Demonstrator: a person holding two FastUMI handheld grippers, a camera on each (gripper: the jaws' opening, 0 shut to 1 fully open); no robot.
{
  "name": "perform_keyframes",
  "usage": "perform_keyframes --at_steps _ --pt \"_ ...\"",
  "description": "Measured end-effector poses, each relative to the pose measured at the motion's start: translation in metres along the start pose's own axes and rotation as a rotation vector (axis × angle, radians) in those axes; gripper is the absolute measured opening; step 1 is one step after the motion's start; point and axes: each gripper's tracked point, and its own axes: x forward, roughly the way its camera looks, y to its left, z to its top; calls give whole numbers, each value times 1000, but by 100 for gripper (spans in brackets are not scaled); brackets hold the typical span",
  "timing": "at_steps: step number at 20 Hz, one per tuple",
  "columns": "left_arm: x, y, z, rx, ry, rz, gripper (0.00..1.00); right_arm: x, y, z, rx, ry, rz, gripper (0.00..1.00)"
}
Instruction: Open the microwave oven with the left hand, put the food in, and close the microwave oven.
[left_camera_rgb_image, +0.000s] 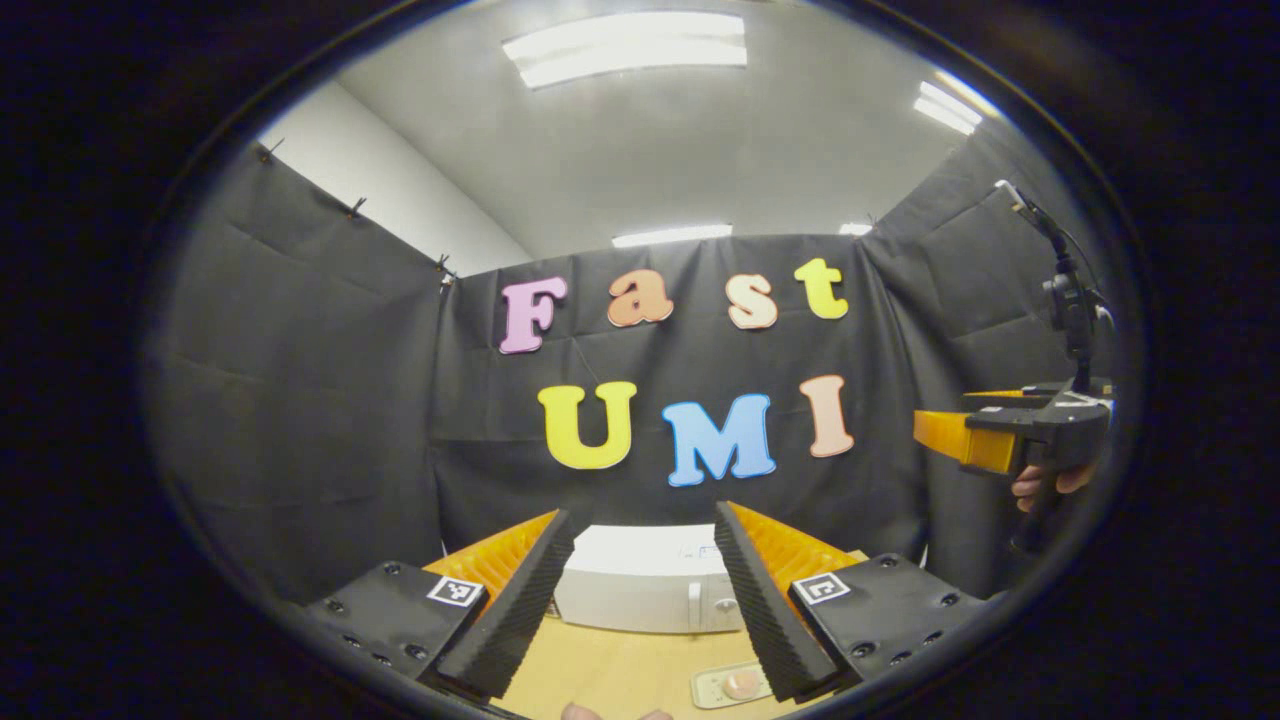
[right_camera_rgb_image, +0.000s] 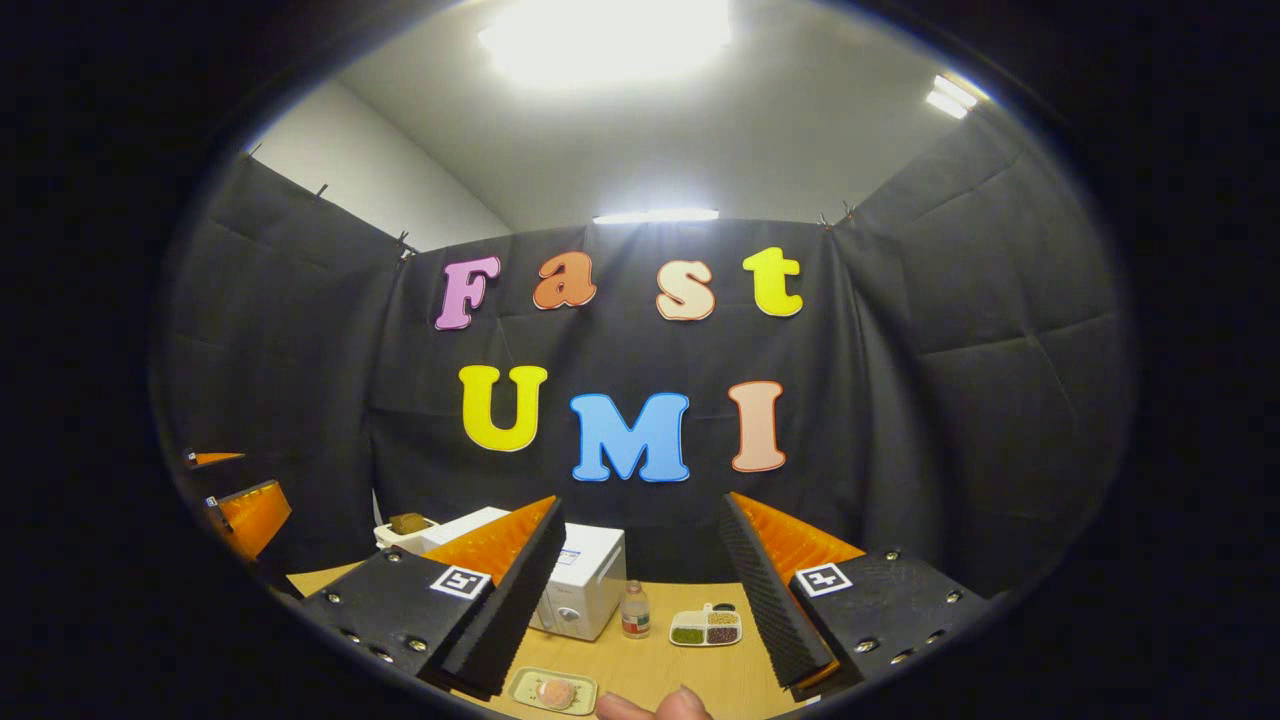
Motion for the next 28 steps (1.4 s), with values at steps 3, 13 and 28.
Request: perform_keyframes --at_steps 3,13,28 --pt "10 -13 -6 2 10 5 95 5 -13 -3 -11 1 5 95" --pt "87 -46 -112 78 112 -70 99 43 -15 -30 -4 76 -61 95" --pt "257 -85 -384 31 380 -273 97 95 -30 -71 -162 241 -378 95"
